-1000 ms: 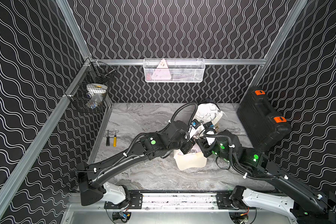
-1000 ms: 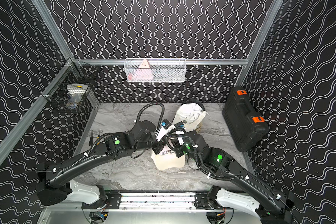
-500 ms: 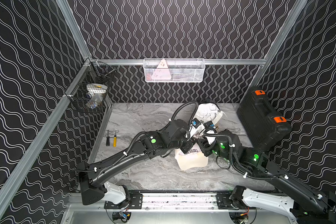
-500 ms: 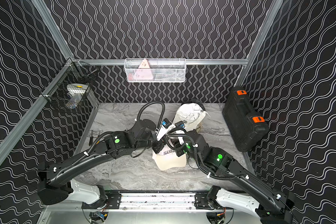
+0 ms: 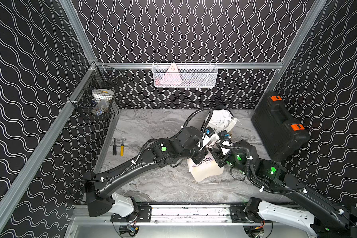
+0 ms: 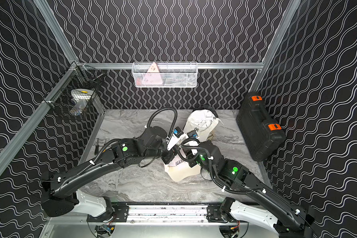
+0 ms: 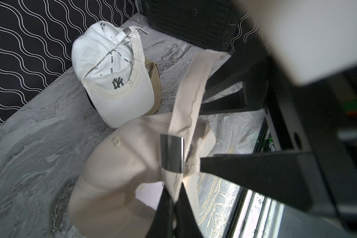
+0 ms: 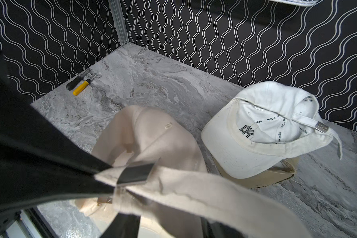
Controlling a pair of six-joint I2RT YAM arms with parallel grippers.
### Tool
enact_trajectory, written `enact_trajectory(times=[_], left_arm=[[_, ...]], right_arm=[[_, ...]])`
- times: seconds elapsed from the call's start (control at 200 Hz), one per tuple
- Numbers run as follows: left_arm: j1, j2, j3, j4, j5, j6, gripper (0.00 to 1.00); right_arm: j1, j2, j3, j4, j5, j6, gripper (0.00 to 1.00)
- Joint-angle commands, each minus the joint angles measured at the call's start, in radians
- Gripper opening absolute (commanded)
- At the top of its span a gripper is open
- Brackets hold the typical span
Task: Open the adjustable buckle of the baseball cap
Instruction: Open the adjustable buckle on the baseball cap.
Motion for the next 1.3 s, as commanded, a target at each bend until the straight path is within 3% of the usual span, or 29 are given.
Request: enact_trajectory(times=[0.0, 0.26, 0.796, 1.296], left_arm=[[0.000, 0.017, 0.006, 0.032, 0.022, 0.004, 0.00], [0.000, 0.013, 0.004, 0.029, 0.026, 0.001, 0.00], [0.000, 0.002, 0.004, 0.036, -0.002, -0.005, 0.00], [-0.001, -0.003, 0.019, 0.025, -0.005, -0.004, 0.00]], right_arm=[[0.014, -0.014, -0.023, 0.126, -0.227, -0.163, 0.46], [0.015, -0.072, -0.100, 0.198, -0.233, -0.211, 0.47], [0.014, -0.091, -0.072, 0.063, -0.147, -0.269, 0.59], [0.015, -0.124, -0.087, 0.035, -0.040, -0.276, 0.59]])
